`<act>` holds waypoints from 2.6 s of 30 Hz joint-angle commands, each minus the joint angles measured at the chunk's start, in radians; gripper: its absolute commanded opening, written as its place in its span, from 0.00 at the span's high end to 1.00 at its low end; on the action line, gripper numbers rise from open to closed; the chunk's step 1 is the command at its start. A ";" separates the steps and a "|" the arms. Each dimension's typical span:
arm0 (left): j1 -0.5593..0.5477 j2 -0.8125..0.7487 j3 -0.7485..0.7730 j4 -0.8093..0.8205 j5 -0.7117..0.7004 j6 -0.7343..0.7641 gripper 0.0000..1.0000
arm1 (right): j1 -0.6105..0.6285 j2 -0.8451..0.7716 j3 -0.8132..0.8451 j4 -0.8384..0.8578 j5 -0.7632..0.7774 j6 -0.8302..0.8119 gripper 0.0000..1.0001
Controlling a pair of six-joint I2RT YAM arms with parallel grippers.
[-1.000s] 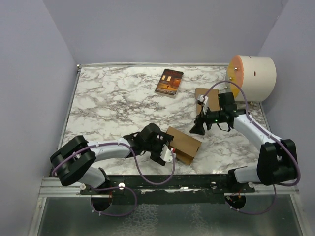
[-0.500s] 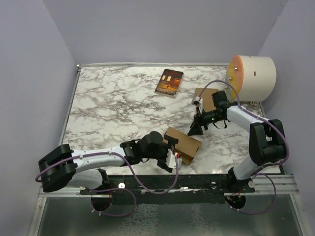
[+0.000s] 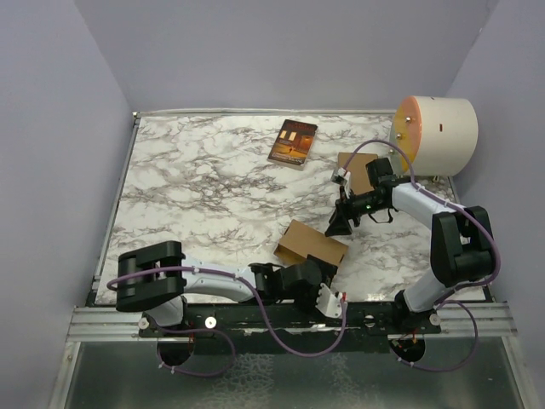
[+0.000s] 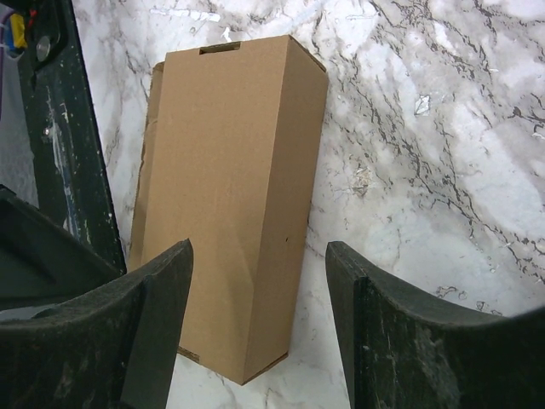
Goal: Fold the paper box
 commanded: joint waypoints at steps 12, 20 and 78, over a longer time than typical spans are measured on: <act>-0.003 0.148 -0.015 0.318 -0.125 0.026 0.01 | 0.016 0.026 0.006 0.001 0.025 -0.015 0.42; 0.004 0.177 -0.017 0.338 -0.128 0.021 0.12 | 0.029 0.033 0.005 0.003 0.040 -0.017 0.44; 0.126 0.046 0.017 0.258 0.133 -0.242 0.39 | 0.065 0.061 0.012 -0.006 0.069 -0.024 0.55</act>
